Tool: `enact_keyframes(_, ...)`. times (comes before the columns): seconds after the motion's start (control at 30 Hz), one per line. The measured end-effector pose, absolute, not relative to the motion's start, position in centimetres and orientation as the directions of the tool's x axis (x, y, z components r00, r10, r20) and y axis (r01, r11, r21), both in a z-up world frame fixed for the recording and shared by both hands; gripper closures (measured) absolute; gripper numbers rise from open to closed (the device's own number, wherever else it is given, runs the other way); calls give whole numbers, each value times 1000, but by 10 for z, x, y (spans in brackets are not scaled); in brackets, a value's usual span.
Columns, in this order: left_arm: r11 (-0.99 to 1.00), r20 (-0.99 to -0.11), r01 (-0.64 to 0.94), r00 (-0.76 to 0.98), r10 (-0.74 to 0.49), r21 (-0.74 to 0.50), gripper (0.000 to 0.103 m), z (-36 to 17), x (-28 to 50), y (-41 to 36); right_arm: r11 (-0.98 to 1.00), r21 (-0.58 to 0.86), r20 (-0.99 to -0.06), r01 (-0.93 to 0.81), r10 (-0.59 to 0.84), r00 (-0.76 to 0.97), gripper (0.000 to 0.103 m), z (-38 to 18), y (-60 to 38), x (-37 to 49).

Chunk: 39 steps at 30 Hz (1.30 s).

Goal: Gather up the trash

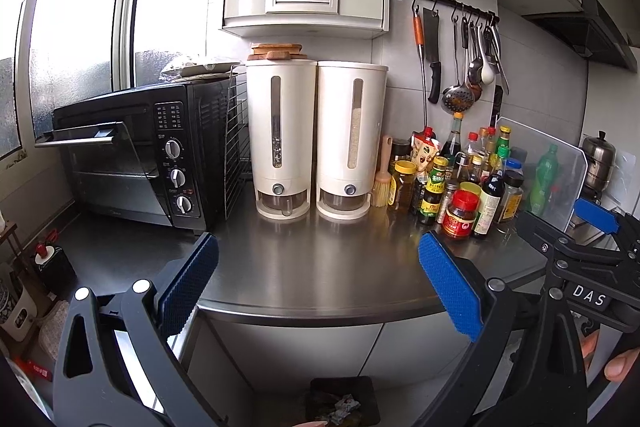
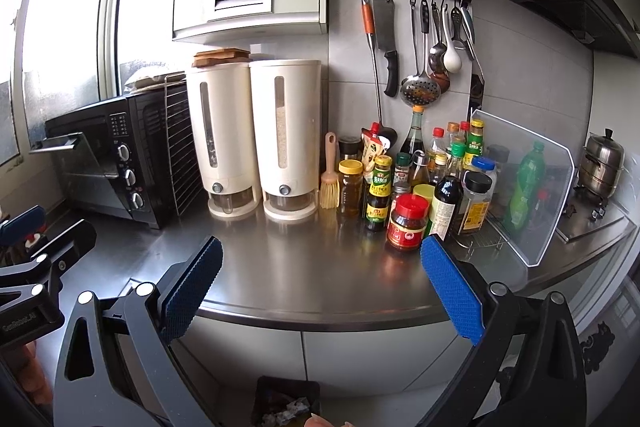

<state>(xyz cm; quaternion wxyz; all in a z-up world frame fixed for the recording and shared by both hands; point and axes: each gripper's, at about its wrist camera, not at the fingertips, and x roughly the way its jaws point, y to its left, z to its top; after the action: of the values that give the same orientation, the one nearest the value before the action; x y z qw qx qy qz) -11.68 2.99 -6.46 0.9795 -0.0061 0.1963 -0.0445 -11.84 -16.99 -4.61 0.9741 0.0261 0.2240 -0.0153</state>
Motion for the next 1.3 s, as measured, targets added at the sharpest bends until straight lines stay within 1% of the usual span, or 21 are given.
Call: enact_keyframes(1.3,996,-387,78,918,-84,-33,8,-69,-113,34,997,72,-452,37,-1,892,3,-55,-174,-116)
